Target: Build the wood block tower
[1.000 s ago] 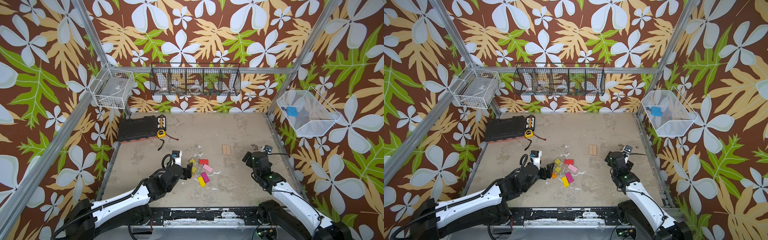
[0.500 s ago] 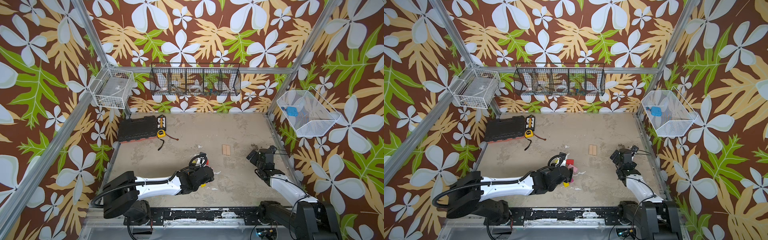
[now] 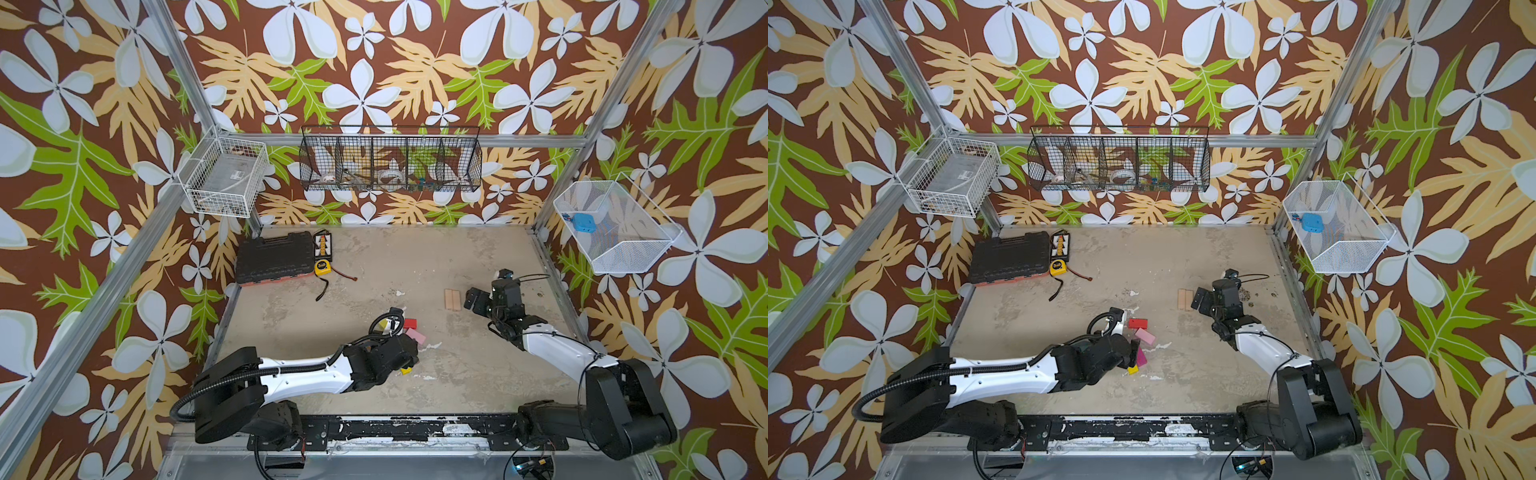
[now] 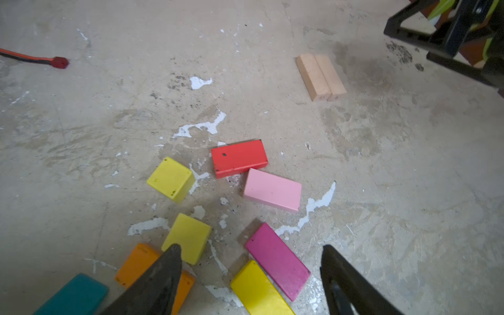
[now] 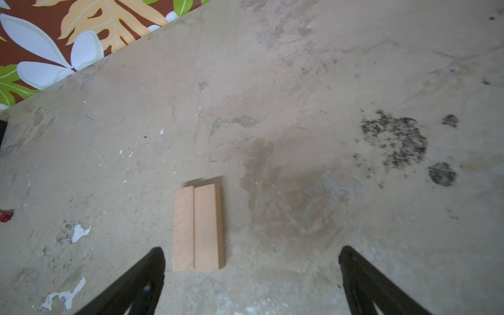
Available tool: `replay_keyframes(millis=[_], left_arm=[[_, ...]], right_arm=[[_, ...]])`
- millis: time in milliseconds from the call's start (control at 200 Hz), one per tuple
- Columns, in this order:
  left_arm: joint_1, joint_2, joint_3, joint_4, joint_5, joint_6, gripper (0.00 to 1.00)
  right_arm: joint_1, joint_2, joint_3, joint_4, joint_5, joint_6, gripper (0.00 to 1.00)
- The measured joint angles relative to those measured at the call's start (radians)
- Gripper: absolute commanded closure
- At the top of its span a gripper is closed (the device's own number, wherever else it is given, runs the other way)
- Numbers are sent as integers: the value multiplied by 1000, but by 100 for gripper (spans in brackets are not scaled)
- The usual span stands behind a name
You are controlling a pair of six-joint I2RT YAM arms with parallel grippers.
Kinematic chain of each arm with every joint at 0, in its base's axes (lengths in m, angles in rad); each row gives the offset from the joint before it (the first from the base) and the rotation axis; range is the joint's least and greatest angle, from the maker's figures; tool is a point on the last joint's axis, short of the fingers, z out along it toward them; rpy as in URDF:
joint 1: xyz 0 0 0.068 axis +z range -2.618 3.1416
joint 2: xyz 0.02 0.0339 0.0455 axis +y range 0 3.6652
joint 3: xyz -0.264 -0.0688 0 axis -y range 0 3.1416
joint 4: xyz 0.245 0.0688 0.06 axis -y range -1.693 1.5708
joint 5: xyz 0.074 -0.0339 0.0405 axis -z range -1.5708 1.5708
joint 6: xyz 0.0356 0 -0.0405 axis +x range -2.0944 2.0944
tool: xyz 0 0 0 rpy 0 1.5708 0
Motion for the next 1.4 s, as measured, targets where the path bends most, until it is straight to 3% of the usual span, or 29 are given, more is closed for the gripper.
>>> replay_keyframes(millis=[205, 410, 771, 1401], left_arm=[[114, -178, -136, -14, 25, -5, 16], [250, -404, -235, -79, 17, -4, 11], [267, -665, -300, -180, -103, -12, 4], [268, -592, -288, -186, -129, -13, 4]], right_arm=[[85, 189, 144, -58, -15, -42, 9], [111, 278, 205, -100, -11, -65, 13], [126, 391, 285, -143, 6, -87, 27], [151, 441, 320, -150, 40, -90, 41]])
